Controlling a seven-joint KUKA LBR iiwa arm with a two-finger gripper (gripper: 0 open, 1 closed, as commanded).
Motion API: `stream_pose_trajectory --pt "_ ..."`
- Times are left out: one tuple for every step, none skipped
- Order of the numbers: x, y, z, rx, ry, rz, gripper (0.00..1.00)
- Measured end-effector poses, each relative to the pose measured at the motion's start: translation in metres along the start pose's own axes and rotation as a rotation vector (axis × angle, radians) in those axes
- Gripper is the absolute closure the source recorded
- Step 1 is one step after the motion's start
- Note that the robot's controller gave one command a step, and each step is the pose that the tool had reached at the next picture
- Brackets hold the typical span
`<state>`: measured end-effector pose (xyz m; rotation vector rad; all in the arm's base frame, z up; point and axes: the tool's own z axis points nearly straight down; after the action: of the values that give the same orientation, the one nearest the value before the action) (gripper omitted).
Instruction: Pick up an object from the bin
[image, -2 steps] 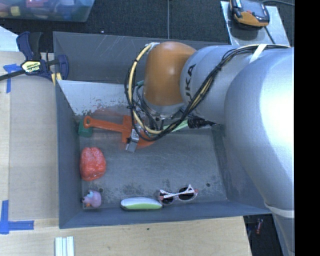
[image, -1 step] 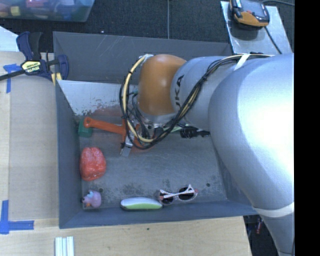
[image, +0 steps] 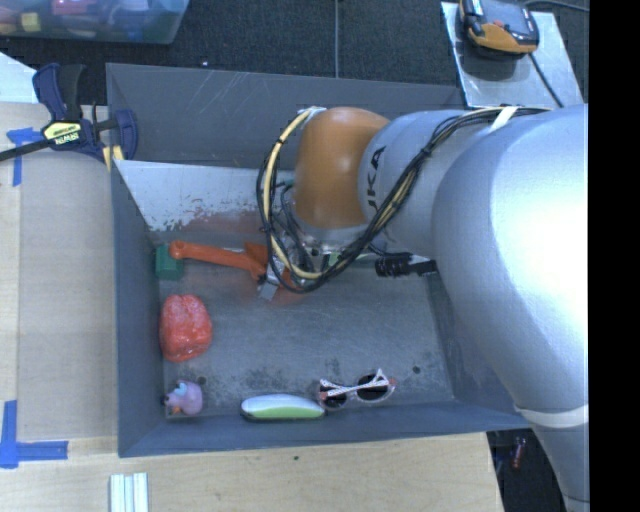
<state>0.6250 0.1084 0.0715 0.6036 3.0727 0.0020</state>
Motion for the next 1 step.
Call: stream_pose_trajectory --pt "0.0 0.0 0.0 0.0 0.0 0.0 1.0"
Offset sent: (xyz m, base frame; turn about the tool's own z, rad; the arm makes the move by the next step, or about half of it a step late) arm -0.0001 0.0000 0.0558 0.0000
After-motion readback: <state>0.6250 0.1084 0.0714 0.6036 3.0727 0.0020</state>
